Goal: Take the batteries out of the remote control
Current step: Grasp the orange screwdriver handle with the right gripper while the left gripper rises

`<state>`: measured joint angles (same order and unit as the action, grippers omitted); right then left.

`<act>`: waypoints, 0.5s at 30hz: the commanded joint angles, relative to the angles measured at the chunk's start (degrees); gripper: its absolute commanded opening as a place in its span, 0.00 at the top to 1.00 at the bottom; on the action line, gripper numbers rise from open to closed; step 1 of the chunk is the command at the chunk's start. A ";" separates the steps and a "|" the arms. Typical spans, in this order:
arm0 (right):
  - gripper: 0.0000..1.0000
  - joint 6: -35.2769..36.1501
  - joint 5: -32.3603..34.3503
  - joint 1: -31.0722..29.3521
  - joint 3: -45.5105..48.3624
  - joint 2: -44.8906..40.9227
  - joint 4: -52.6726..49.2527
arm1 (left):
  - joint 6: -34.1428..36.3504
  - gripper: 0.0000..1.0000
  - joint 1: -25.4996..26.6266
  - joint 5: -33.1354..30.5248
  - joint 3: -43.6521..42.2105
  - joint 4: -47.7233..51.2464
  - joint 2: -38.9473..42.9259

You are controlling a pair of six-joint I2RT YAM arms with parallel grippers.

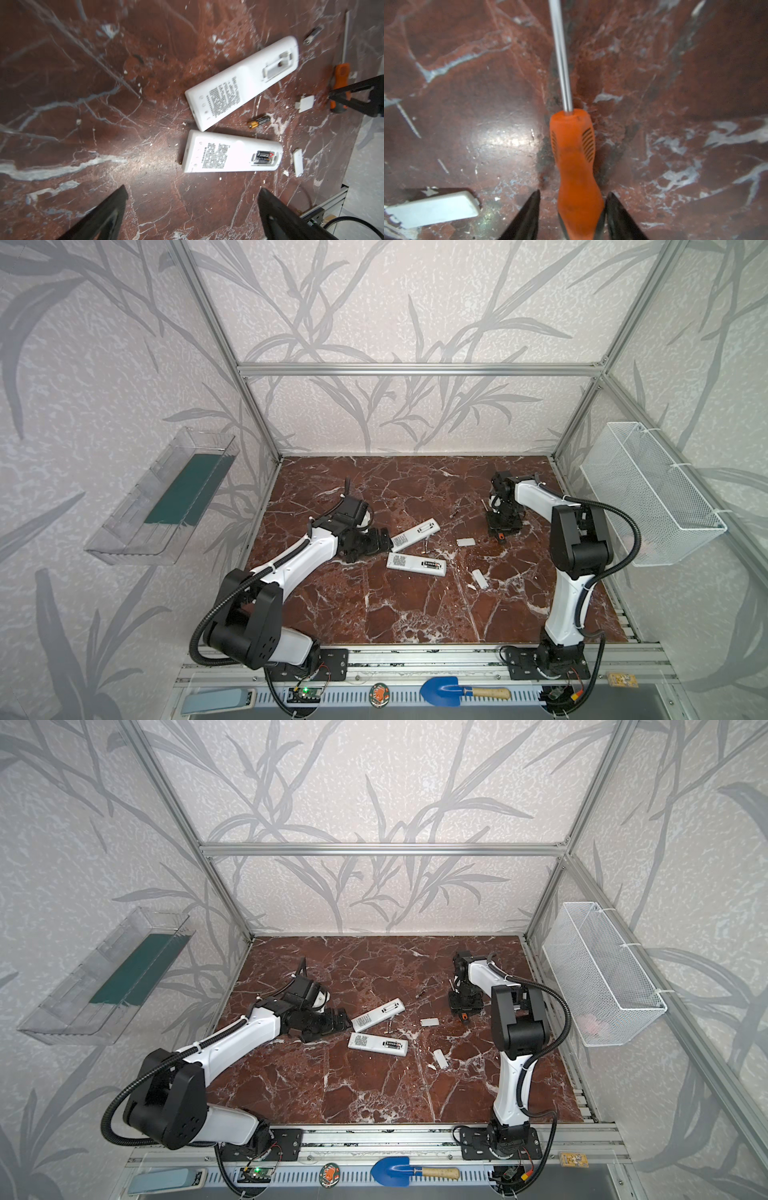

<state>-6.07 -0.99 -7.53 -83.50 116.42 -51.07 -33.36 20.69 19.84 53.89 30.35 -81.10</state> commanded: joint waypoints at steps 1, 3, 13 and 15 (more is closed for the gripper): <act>0.63 -0.20 -0.15 0.15 0.65 -0.20 0.19 | -0.28 0.01 -1.05 -3.22 2.59 -0.11 2.84; 0.69 -0.25 -0.24 0.15 1.20 -0.65 0.50 | -0.63 0.01 -1.73 -2.74 2.95 -2.89 3.92; 0.87 -0.45 -2.01 0.15 2.77 -5.87 1.24 | -6.50 0.01 -4.73 4.63 3.83 -14.60 4.29; 0.88 -0.75 -3.14 0.15 3.06 -7.50 1.06 | -8.93 0.01 -5.13 7.18 3.91 -17.47 2.93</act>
<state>-6.22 -2.39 -7.53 -80.68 113.19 -49.45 -38.30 16.19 23.11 56.23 18.09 -77.06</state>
